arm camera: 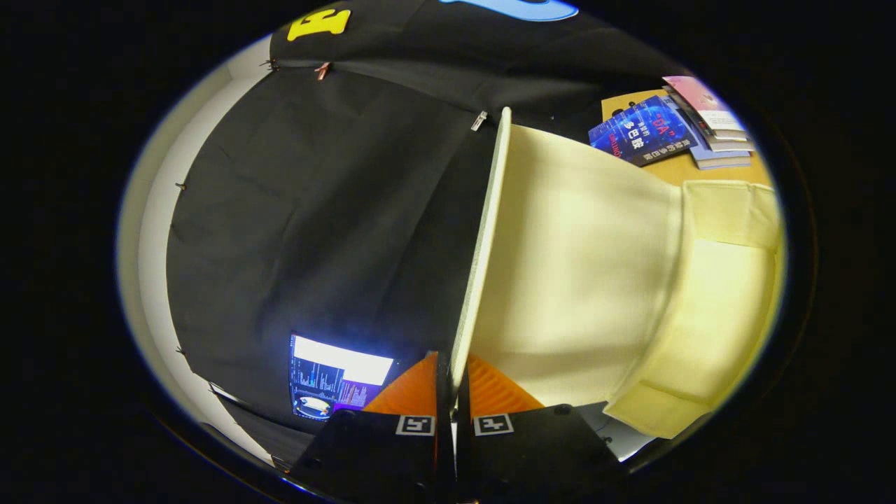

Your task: Open the storage box then place both shoes into the box .Put the left shoe in first, then the right shoe, with the right side of both shoes facing outward in a uniform manner.

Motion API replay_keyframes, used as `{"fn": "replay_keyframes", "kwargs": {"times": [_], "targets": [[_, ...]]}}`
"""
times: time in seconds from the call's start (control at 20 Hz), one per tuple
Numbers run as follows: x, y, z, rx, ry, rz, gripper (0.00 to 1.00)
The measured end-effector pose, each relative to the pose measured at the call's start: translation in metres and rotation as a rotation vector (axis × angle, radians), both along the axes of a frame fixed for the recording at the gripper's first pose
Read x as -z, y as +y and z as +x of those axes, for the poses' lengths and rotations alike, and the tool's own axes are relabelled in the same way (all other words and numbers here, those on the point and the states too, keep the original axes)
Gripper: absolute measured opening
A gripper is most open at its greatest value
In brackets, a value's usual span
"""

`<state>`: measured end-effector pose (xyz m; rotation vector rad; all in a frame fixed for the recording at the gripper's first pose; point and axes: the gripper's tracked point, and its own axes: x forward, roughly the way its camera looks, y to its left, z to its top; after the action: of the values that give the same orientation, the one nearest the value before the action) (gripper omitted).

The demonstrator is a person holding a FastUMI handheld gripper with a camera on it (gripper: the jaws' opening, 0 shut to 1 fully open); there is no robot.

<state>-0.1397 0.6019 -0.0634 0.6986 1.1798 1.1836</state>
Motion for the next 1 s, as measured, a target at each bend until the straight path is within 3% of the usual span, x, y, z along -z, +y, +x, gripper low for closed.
{"fn": "replay_keyframes", "kwargs": {"times": [0.35,0.4,0.65,1.0], "targets": [[0.046,0.041,-0.003,-0.004,-0.012,-0.098,0.12],[0.046,0.037,-0.003,-0.006,-0.029,-0.096,0.22],[0.038,-0.022,0.005,0.008,-0.174,-0.101,0.97],[0.027,-0.170,0.053,0.173,-0.497,-0.225,0.98]]}}
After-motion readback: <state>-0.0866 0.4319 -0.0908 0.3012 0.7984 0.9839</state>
